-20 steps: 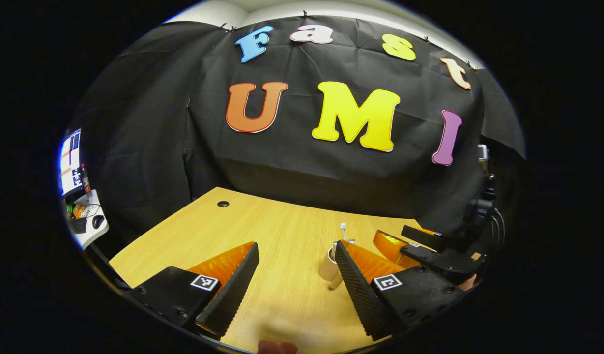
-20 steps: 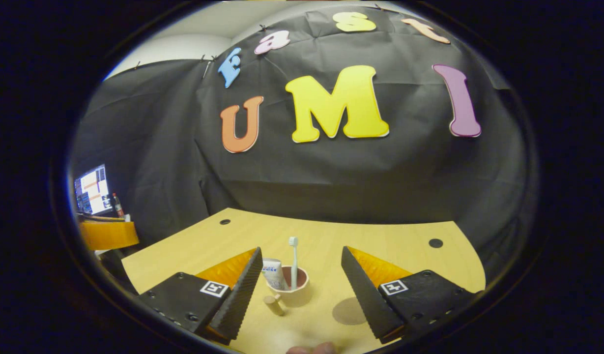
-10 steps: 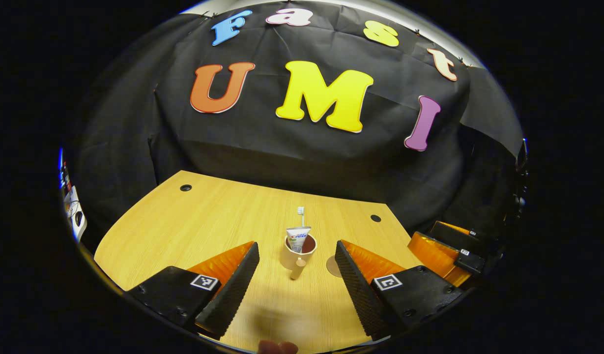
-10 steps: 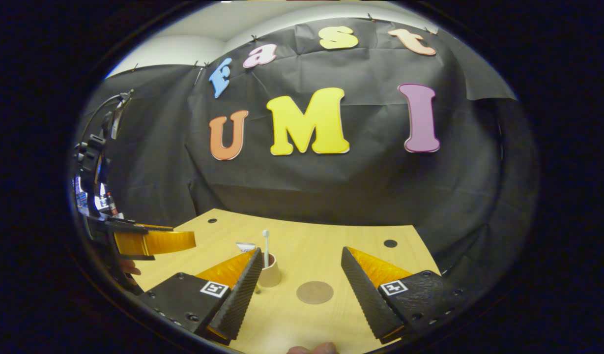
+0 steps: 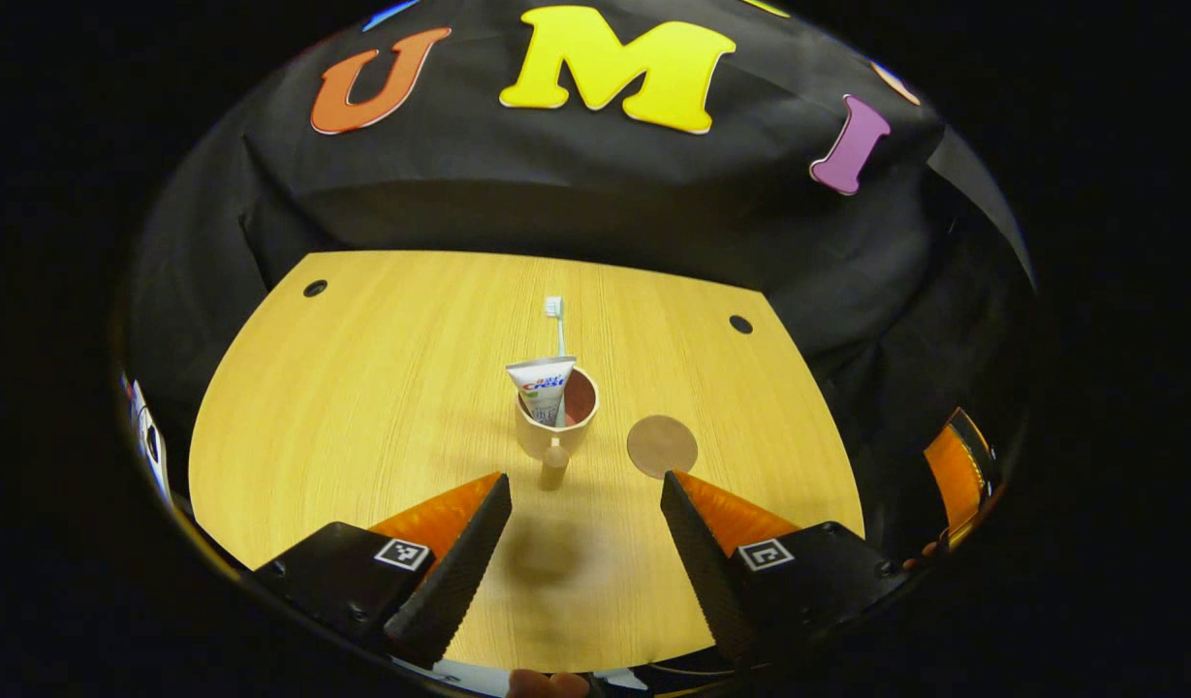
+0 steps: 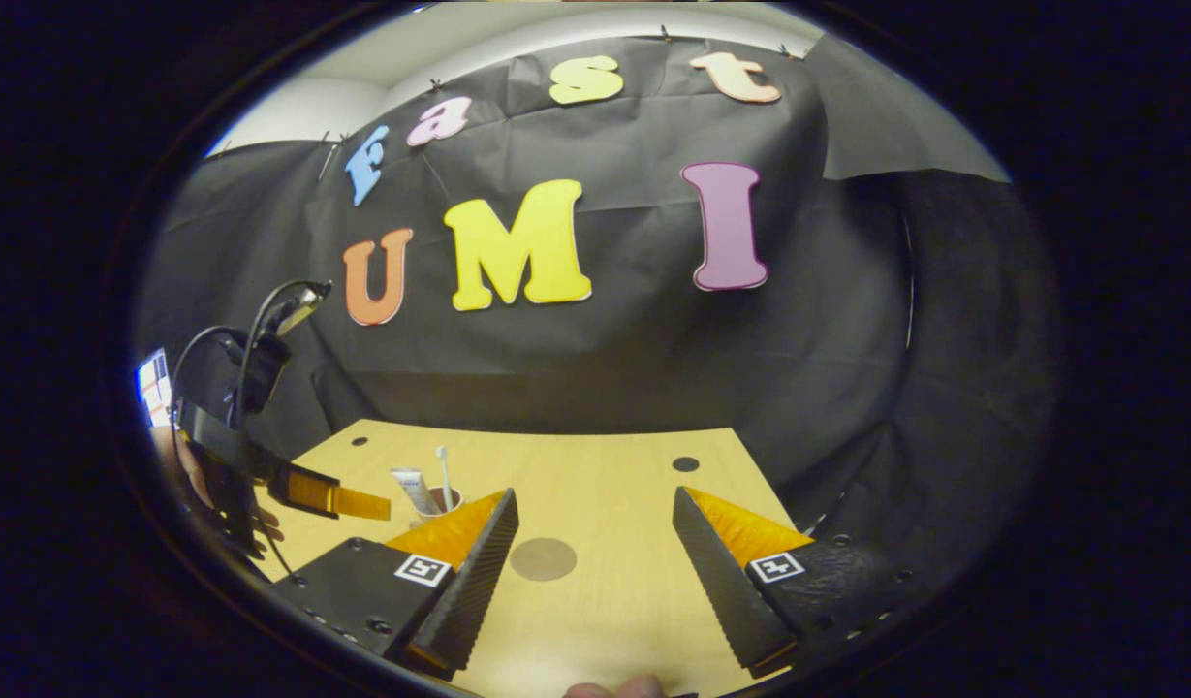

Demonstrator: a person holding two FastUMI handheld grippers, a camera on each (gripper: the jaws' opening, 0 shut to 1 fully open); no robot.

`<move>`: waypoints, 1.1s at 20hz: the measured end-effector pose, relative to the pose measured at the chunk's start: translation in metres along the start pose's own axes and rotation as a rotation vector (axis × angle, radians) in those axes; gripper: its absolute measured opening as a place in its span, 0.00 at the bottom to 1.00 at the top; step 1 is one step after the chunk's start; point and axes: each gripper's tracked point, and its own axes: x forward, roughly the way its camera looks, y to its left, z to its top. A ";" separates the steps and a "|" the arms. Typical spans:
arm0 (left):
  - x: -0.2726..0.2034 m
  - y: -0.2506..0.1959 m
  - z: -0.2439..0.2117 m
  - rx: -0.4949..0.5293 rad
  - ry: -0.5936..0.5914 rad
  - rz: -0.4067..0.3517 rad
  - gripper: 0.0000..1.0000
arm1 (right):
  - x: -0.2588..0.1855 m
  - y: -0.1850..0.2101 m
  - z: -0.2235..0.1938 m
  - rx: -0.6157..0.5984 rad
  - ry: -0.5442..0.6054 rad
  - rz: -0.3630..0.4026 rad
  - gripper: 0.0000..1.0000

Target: Put the toothbrush and toothpaste on the desktop into the cup, then pick up the cup and place it on the coaster on the desktop.

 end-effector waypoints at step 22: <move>0.094 0.047 0.052 0.069 0.478 0.105 0.75 | 0.011 -0.061 -0.008 0.009 0.056 -0.115 0.96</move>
